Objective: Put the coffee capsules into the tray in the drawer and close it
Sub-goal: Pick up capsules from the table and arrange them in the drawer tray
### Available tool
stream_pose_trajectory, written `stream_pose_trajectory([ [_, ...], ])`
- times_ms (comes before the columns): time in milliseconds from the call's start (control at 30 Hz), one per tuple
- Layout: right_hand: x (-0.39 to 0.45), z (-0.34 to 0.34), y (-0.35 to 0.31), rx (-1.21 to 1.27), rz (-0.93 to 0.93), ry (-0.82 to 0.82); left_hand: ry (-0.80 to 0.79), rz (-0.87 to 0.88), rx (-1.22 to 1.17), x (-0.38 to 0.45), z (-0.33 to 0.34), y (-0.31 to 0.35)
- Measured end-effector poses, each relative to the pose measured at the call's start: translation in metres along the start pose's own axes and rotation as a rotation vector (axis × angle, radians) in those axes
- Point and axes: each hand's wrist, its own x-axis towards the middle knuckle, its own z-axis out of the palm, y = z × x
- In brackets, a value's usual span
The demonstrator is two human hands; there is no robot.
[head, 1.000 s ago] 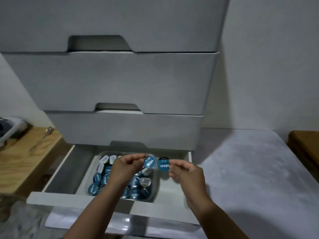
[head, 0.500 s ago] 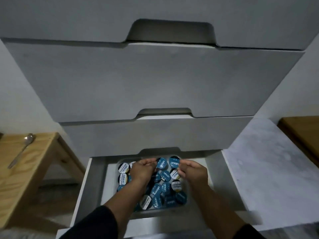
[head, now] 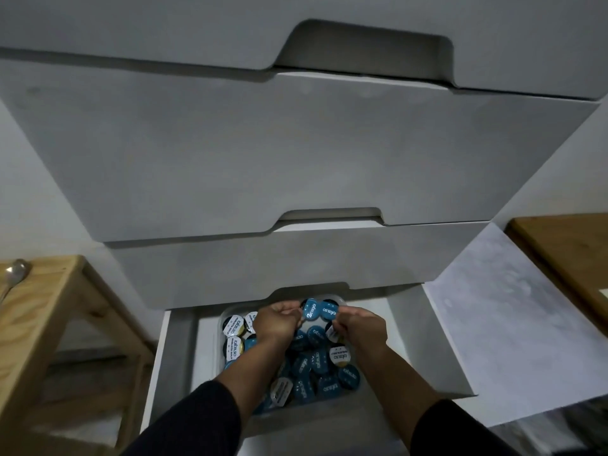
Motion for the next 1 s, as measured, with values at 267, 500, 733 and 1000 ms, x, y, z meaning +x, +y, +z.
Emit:
stream_pose_trajectory([
  [267, 0.0012, 0.0040, 0.0060, -0.044, 0.004, 0.085, -0.023, 0.016, 0.025, 0.0056, 0.0007, -0.0004],
  [500, 0.0012, 0.0069, -0.0001, -0.350, -0.092, 0.126, -0.014, 0.008, 0.067, 0.0091, 0.0035, 0.0022],
  [733, 0.0041, 0.0104, 0.0033, -0.552, -0.238, 0.141, -0.028, 0.041, 0.180, 0.0069, 0.0025, 0.0031],
  [1000, 0.0014, 0.0062, -0.0021, -0.616, -0.287, 0.100, 0.009, 0.141, 0.326, 0.0057, 0.0012, 0.0028],
])
